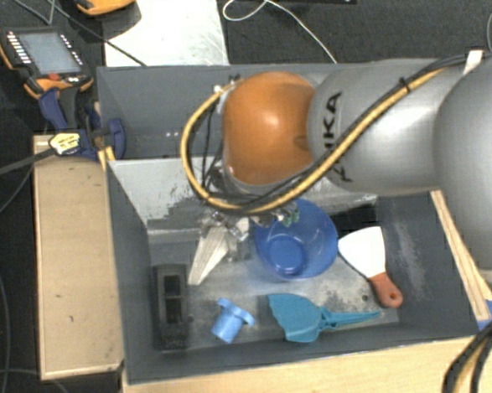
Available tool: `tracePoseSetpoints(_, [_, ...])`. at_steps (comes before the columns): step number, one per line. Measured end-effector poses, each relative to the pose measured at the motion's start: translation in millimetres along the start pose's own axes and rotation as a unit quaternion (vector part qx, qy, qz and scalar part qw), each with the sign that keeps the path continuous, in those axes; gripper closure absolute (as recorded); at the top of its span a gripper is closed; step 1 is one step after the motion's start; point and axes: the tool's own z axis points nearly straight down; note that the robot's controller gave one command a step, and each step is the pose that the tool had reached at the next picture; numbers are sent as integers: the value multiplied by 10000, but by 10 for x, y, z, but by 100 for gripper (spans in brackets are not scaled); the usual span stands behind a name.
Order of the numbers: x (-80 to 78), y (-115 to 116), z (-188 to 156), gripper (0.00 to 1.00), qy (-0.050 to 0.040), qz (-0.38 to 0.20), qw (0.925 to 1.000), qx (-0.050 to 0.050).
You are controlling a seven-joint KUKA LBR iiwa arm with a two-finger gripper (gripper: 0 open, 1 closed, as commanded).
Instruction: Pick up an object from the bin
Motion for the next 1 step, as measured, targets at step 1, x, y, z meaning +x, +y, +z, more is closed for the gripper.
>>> tracePoseSetpoints(1, [-3, -1, -145, 100, 0, 6, 10000, 0])
